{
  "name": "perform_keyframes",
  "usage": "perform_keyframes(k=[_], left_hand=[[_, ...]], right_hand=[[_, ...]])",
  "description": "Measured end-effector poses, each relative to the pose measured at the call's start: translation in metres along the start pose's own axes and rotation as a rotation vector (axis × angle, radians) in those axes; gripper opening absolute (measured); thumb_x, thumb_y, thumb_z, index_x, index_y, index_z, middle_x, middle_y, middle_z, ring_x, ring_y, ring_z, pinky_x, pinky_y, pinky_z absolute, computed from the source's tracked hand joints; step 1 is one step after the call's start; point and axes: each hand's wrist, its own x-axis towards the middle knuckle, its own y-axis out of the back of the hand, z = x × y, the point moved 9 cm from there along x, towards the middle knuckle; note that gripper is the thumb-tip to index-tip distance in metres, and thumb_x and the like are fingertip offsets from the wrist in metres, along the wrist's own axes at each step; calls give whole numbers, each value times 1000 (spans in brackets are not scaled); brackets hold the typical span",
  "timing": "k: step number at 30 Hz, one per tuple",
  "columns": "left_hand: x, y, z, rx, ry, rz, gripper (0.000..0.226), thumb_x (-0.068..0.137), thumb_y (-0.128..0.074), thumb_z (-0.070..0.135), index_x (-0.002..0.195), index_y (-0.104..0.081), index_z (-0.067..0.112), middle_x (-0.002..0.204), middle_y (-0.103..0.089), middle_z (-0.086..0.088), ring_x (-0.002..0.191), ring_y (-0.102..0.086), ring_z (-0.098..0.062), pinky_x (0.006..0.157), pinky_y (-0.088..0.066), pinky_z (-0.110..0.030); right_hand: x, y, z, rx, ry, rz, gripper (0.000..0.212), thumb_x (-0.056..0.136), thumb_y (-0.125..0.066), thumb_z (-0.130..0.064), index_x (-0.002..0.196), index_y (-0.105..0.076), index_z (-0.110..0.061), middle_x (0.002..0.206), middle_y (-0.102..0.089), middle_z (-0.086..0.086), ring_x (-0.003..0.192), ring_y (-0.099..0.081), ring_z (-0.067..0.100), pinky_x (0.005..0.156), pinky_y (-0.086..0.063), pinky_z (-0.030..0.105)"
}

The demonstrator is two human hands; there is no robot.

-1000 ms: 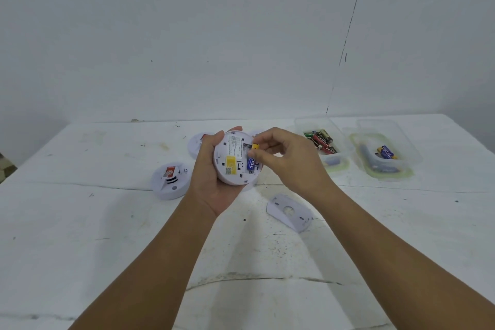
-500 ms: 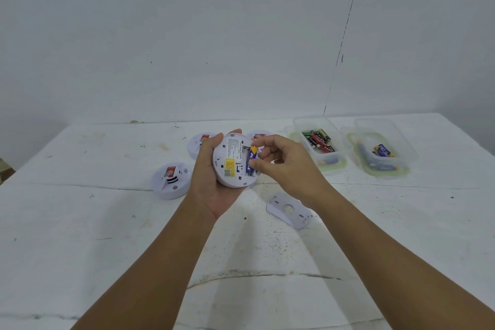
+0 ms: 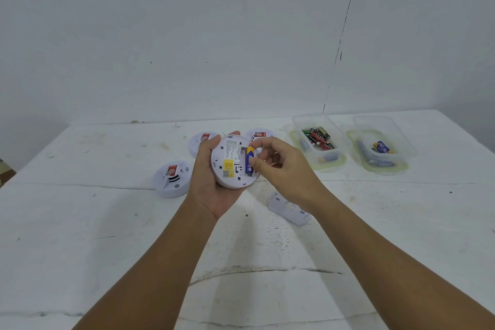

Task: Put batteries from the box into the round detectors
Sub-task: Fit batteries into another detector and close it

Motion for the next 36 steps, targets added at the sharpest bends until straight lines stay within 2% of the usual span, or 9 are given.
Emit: perform_keyframes(k=[4,7,12,17,21,27,32,34,36], left_hand=[[1,-1,1,-1,9,-10,37,100,-54,43,125,-63,18,116,-71,-14,113,-65,-35,107,-46,-51],[-2,-2,1,-30,9,-23,33,102,-51,42,111,-69,17,108,-73,-12,104,-68,-33,106,-44,-50],[-5,-5,0,-58,12,-50,32,103,-48,41,109,-67,16,104,-75,-12,93,-74,-32,102,-46,-49],[-1,-6,3,-44,16,-61,32,103,-47,41,117,-62,17,109,-73,-12,100,-70,-31,102,-47,-50],[4,-2,1,-49,26,-47,35,102,-49,43,123,-61,18,109,-72,-11,105,-66,-31,116,-35,-52],[7,-2,-2,-60,20,-55,36,102,-49,43,123,-62,17,109,-72,-13,103,-69,-33,111,-39,-53],[6,-2,-3,-76,22,-48,33,102,-50,43,109,-69,17,108,-73,-12,118,-63,-38,119,-32,-56],[7,-2,-5,-89,33,-58,33,102,-50,43,112,-68,17,111,-73,-14,127,-60,-40,118,-33,-56],[8,-2,-4,-90,35,-58,34,102,-50,43,116,-66,17,112,-73,-15,123,-63,-40,117,-36,-55]], right_hand=[[3,-2,-3,8,-5,6,21,93,-76,-17,110,-70,-29,75,-56,-9,70,-52,9,73,-49,32],[4,-5,-2,34,-17,11,22,89,-81,-19,106,-70,-28,72,-50,-10,67,-47,10,69,-45,31],[3,-7,1,32,1,61,24,86,-85,-25,103,-68,-31,80,-50,-4,71,-48,12,72,-50,38],[3,-6,-5,-42,45,102,27,88,-82,-30,111,-71,-38,98,-56,1,76,-55,11,84,-56,37],[5,-2,-8,-51,41,133,25,84,-86,-29,103,-70,-33,94,-57,4,74,-52,9,79,-54,38],[4,1,-10,-79,49,158,26,83,-87,-30,103,-71,-32,94,-58,3,75,-53,11,79,-53,34],[2,-1,-8,-112,63,125,21,95,-73,-26,115,-72,-31,96,-59,-5,84,-60,11,85,-54,32],[2,0,-8,-129,70,130,19,98,-69,-23,115,-73,-30,93,-59,-8,83,-60,7,84,-54,31],[2,2,-8,-124,69,134,17,99,-68,-22,113,-73,-29,91,-57,-10,81,-58,4,81,-51,27]])
